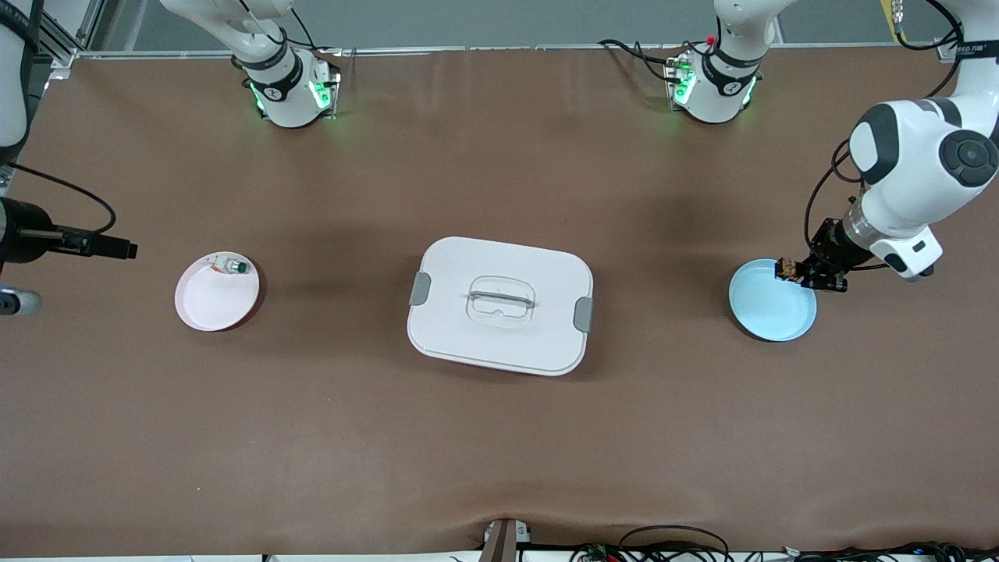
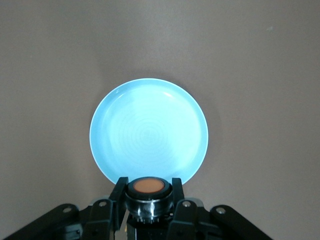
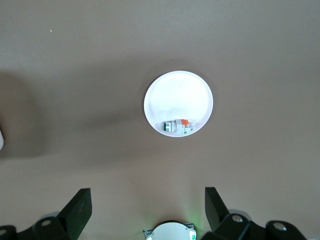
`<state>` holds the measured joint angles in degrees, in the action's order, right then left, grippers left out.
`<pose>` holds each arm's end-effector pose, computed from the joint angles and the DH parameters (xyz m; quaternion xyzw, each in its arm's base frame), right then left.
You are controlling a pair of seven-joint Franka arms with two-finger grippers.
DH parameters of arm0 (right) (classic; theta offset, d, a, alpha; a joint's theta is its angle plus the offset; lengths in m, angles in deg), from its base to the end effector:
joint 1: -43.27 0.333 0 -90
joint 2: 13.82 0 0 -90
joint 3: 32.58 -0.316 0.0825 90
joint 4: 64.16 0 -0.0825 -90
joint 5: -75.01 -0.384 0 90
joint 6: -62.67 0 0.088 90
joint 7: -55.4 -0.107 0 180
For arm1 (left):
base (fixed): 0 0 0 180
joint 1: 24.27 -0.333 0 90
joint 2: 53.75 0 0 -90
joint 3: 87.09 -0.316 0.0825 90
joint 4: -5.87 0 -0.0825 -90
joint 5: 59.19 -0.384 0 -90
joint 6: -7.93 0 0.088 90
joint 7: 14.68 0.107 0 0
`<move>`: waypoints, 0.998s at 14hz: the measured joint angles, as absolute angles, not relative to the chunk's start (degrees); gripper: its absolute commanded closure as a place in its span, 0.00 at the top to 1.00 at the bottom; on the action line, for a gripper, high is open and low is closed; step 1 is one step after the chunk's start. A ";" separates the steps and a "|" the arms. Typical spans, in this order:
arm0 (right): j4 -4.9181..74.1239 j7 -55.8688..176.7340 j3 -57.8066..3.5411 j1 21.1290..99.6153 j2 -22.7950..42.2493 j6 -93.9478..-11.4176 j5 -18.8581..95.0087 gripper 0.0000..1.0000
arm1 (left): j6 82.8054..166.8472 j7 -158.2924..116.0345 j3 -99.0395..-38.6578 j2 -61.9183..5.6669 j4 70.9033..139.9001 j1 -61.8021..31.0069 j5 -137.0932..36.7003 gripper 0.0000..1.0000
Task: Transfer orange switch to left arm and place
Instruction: 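Move the held switch with the left gripper over the blue plate, then lower the switch onto the blue plate with the left gripper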
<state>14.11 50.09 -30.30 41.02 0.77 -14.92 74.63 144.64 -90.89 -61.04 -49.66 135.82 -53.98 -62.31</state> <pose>0.6022 -0.0439 0.5550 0.9875 -0.0848 -0.1327 0.0027 0.5300 0.0350 0.3357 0.7782 0.6275 0.0240 0.0132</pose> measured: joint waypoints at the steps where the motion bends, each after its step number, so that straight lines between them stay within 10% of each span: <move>1: 15.68 50.03 -30.31 41.02 -0.47 -15.75 74.44 1.00 | 145.25 -90.89 -61.04 -48.62 135.82 -54.07 -63.25 0.00; 14: 16.68 48.86 -30.39 40.10 -6.03 -17.78 72.62 1.00 | 153.66 -91.10 -62.07 -37.66 134.38 -56.22 -68.51 0.00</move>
